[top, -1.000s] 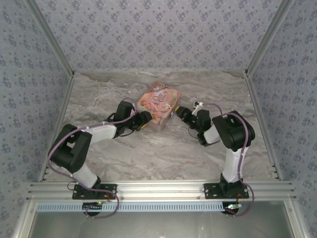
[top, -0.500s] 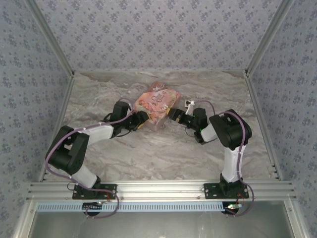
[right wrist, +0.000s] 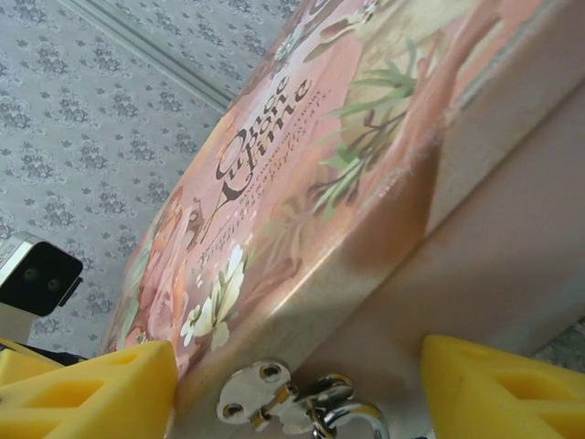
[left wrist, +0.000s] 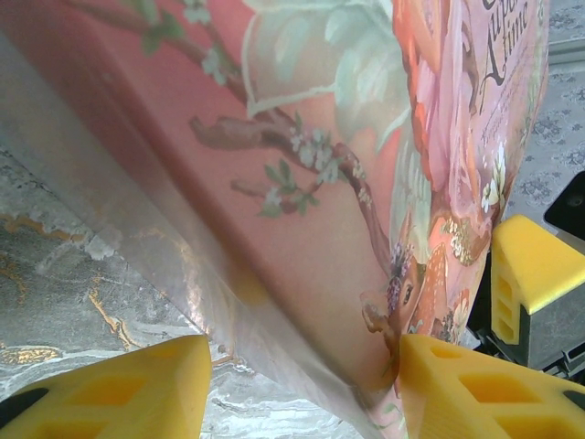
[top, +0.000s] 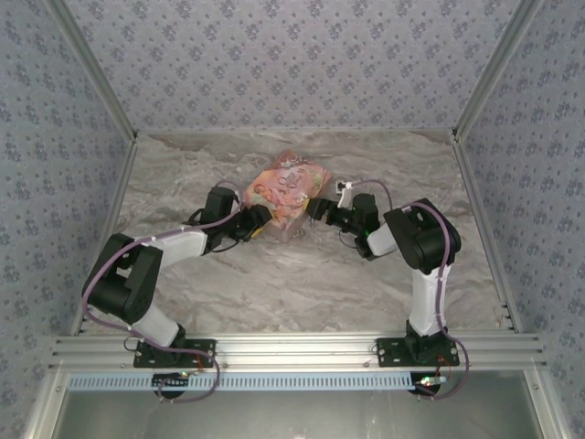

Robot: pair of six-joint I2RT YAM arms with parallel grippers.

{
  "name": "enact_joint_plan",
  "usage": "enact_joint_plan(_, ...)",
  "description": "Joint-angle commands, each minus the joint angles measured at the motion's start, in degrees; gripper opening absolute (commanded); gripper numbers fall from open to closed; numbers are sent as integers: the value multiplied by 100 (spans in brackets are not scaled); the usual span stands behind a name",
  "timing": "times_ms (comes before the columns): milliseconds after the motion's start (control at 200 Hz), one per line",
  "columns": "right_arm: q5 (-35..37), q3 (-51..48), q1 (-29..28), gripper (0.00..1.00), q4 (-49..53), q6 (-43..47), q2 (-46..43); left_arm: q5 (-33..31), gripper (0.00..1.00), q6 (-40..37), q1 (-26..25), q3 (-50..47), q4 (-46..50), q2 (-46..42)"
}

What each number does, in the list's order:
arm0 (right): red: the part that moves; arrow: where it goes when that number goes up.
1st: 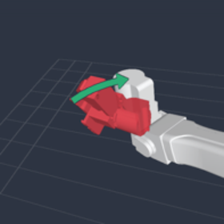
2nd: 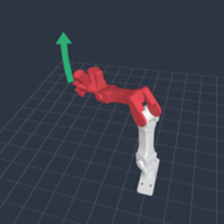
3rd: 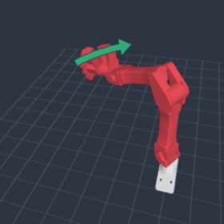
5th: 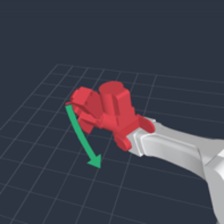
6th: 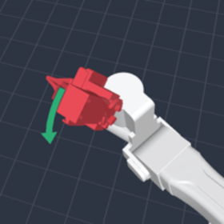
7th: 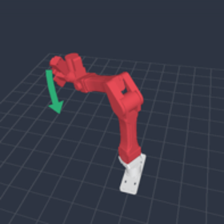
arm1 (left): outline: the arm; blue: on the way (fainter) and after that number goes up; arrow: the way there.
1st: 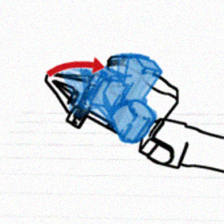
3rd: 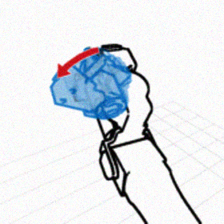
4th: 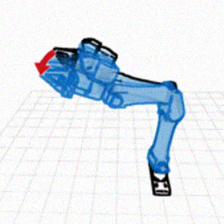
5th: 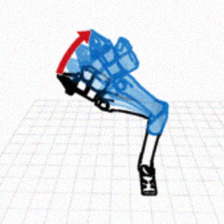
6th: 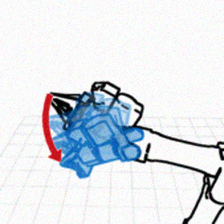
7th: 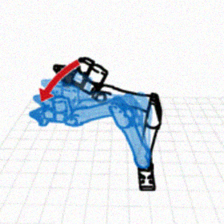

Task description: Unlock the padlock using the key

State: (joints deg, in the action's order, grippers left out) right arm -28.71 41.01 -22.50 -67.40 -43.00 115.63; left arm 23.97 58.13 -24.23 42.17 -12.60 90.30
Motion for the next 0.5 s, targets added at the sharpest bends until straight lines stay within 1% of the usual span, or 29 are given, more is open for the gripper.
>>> enact_joint_plan(0,-170,95,-100,70,242,154,152,-79,55,-91,59,-113,364,-48)
enact_joint_plan(310,-386,82,-193,69,339,137,188,-81,55,-99,77,-114,355,-56)
enact_joint_plan(495,-429,-83,-238,68,175,51,192,-76,55,-109,103,-122,346,-52)
